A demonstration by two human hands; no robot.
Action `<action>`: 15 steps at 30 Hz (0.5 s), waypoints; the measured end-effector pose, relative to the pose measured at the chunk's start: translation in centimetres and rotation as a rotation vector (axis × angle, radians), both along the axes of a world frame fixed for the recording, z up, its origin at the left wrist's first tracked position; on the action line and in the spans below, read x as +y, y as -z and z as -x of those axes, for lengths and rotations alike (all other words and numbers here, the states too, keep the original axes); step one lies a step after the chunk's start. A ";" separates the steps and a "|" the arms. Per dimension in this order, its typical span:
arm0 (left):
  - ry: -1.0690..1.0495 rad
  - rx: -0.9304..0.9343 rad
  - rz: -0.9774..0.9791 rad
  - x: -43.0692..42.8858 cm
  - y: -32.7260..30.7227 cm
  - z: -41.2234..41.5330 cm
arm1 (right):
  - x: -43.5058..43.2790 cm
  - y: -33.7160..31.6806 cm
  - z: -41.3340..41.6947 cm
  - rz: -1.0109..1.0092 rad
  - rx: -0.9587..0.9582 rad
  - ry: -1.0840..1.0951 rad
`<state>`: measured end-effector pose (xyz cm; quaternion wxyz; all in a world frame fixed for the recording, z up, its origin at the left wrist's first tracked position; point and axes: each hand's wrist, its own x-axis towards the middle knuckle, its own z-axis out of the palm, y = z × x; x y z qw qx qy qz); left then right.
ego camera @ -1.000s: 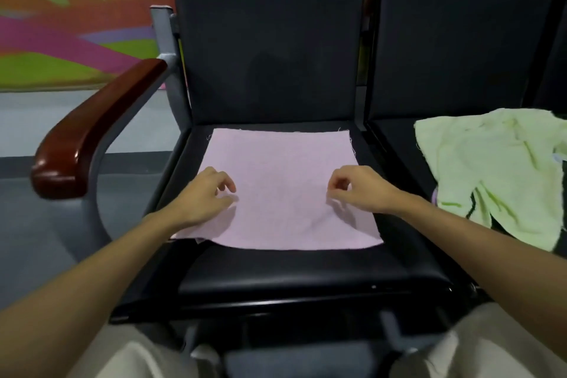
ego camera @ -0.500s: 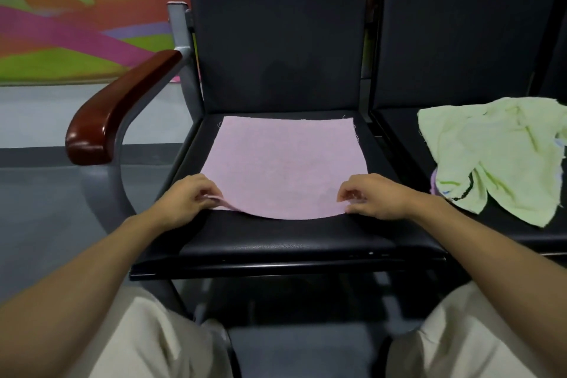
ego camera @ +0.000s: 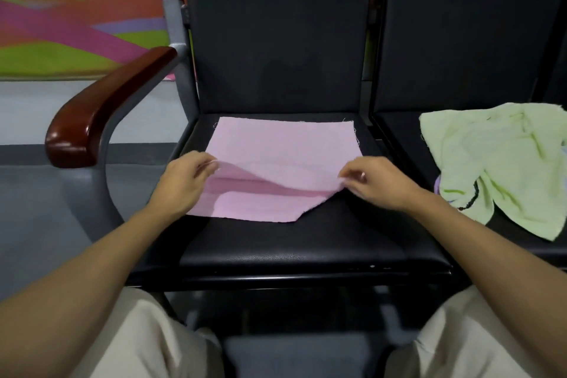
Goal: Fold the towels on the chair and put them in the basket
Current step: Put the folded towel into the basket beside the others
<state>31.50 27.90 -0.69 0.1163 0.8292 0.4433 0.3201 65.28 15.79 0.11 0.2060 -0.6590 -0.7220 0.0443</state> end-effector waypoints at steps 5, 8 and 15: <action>0.131 0.386 0.257 -0.6 0.4 2.2 | -0.1 1.1 0.7 0.254 -0.030 -0.056; 0.129 0.489 0.222 -1.3 0.1 1.3 | 0.2 1.4 1.3 0.314 -0.050 -0.043; 0.457 0.544 0.164 -4.2 1.2 -7.2 | 0.0 1.3 1.6 0.314 -0.018 -0.013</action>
